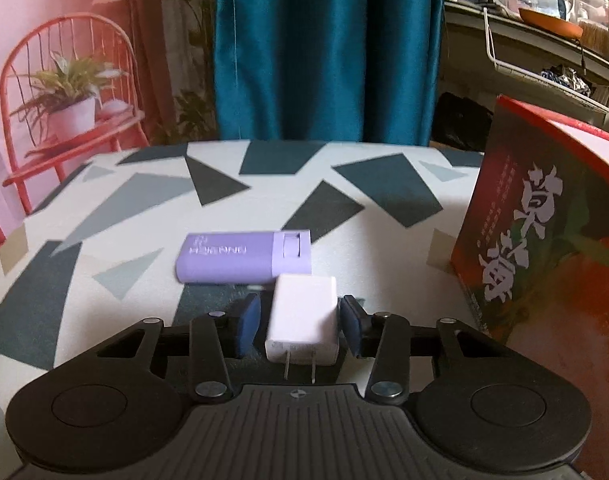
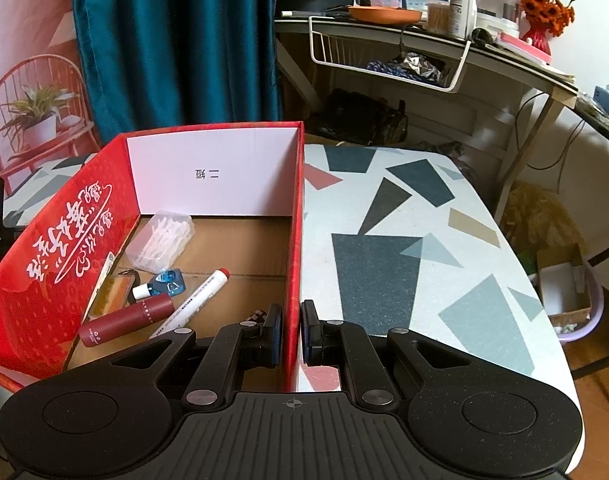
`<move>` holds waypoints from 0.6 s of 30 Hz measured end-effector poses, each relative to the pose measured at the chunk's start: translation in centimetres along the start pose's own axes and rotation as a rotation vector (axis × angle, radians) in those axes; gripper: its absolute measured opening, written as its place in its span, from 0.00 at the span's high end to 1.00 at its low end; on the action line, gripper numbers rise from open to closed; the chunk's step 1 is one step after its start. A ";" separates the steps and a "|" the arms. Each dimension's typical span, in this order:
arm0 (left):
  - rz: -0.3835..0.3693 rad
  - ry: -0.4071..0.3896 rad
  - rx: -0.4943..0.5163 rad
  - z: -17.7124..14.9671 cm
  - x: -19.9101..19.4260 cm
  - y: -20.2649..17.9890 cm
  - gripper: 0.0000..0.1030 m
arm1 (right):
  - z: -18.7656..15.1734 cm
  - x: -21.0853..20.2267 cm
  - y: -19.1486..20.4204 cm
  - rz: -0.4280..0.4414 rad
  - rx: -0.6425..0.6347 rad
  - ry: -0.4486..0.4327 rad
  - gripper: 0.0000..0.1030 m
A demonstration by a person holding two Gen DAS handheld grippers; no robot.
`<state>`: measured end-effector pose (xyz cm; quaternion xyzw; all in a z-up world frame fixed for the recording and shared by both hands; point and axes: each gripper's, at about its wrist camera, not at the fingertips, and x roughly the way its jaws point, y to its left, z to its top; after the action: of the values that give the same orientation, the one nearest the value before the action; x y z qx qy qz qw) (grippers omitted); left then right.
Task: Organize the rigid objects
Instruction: 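Close the left tool on the white charger and lift it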
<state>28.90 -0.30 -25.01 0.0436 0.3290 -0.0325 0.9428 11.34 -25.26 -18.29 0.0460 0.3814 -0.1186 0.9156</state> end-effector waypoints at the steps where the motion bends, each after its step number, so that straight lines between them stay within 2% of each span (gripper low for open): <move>1: 0.001 -0.004 0.005 0.0 -0.1 -0.1 0.55 | 0.0 0.0 0.0 0.000 -0.001 0.002 0.90; 12: 0.028 -0.001 0.068 -0.3 0.5 -1.0 0.63 | 0.0 0.2 0.4 -0.009 -0.019 0.008 0.89; 18: 0.046 -0.005 0.082 -0.4 0.1 -1.1 0.64 | 0.0 0.3 0.4 -0.011 -0.022 0.010 0.91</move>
<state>28.63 -1.38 -25.49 0.0895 0.3239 -0.0243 0.9415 11.65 -24.89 -18.48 0.0346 0.3877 -0.1190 0.9134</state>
